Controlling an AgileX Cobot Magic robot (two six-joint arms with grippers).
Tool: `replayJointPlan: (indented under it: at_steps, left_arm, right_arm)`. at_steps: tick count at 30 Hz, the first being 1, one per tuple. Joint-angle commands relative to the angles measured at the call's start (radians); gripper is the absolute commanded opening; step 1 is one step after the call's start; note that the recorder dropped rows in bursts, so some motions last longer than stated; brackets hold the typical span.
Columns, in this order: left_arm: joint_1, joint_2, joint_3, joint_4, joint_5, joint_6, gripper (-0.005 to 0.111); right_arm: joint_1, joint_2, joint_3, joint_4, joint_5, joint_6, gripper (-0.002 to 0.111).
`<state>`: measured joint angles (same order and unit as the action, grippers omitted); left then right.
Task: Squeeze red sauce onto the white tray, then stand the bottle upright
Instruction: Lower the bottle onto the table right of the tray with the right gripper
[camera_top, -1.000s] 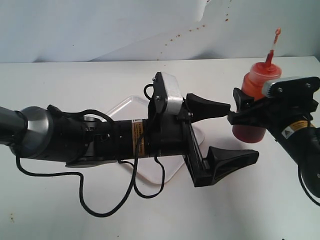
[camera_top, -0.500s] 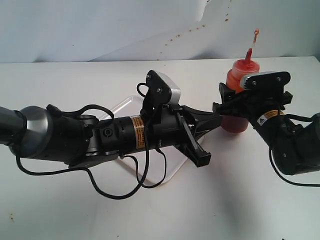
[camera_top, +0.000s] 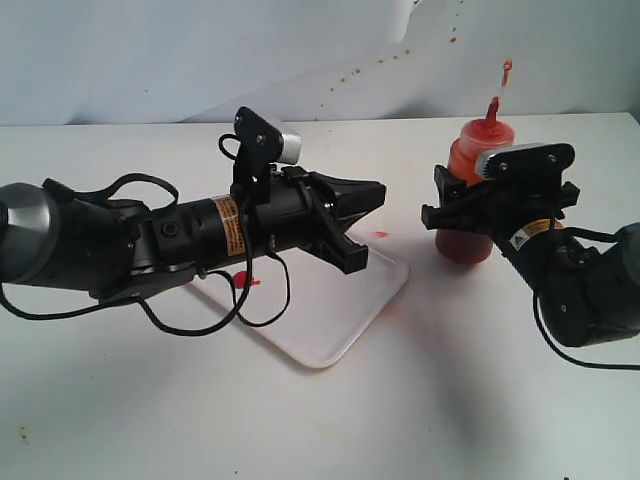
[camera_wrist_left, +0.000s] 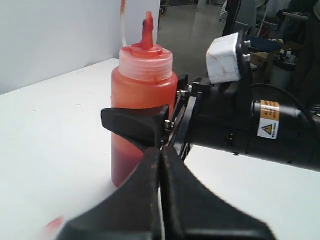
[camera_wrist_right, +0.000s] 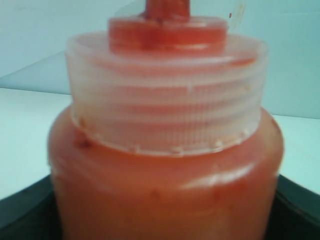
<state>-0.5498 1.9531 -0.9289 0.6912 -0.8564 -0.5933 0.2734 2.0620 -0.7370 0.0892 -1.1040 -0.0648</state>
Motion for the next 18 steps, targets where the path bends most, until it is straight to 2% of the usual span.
replayJointPlan:
  at_steps: [1, 8, 11, 18]
  left_arm:
    - [0.015, -0.01, -0.005, 0.022, -0.003, -0.019, 0.0]
    - [0.015, -0.01, -0.005, 0.025, -0.01, -0.019, 0.0]
    - [0.015, -0.01, -0.005, 0.025, -0.01, -0.019, 0.0]
    - [0.015, -0.01, -0.005, 0.025, -0.01, -0.019, 0.0]
  right_arm:
    - [-0.003, -0.007, -0.048, -0.046, -0.015, -0.003, 0.0]
    - [-0.005, -0.007, -0.091, -0.044, 0.046, -0.019, 0.0]
    - [-0.016, -0.007, -0.091, -0.039, 0.055, -0.092, 0.0]
    - [-0.056, 0.028, -0.091, -0.046, 0.063, -0.06, 0.0]
